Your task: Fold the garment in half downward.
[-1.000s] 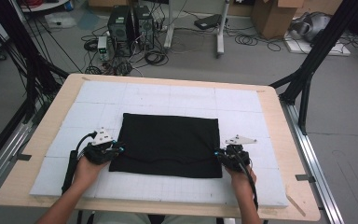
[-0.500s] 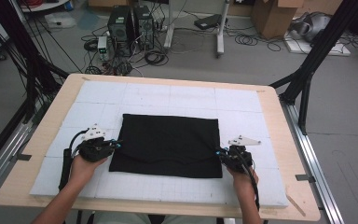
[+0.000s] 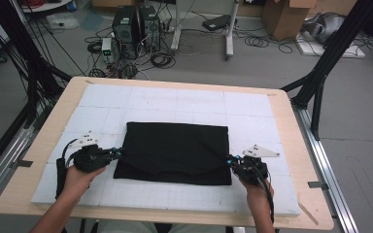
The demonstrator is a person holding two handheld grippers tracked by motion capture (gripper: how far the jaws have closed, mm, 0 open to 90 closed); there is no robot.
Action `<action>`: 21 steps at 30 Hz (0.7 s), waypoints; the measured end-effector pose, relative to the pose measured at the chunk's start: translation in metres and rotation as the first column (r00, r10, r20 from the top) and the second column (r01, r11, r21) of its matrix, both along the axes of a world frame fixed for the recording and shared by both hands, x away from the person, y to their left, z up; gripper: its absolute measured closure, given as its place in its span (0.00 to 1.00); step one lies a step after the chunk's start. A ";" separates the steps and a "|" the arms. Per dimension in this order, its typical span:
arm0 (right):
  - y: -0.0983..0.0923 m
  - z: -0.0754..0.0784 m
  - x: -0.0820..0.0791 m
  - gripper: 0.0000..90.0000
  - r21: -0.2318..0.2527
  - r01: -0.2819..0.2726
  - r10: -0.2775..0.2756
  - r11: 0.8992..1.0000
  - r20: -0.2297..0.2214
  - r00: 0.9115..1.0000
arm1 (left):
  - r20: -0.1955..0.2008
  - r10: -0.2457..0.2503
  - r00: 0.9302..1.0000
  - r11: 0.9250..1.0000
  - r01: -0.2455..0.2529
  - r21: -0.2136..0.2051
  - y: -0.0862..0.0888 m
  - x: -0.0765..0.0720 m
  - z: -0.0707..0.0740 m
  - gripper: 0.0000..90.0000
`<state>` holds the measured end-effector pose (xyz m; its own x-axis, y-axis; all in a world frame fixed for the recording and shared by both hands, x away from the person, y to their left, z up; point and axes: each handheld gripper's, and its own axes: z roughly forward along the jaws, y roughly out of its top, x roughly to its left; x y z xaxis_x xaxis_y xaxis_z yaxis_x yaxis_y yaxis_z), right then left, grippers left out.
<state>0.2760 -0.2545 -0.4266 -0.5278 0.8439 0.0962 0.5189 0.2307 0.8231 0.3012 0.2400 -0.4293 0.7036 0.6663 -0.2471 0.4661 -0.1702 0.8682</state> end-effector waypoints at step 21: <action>-0.024 0.006 -0.027 0.39 0.009 0.166 -0.166 0.986 0.119 0.979 | 0.113 0.184 0.976 0.980 -0.174 -0.097 0.011 -0.013 -0.006 0.32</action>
<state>0.2490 -0.2786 -0.4206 -0.3880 0.9208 0.0401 0.4484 0.1506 0.8810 0.2886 0.2511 -0.4350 0.6028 0.7640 -0.2298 0.3731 -0.0153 0.9277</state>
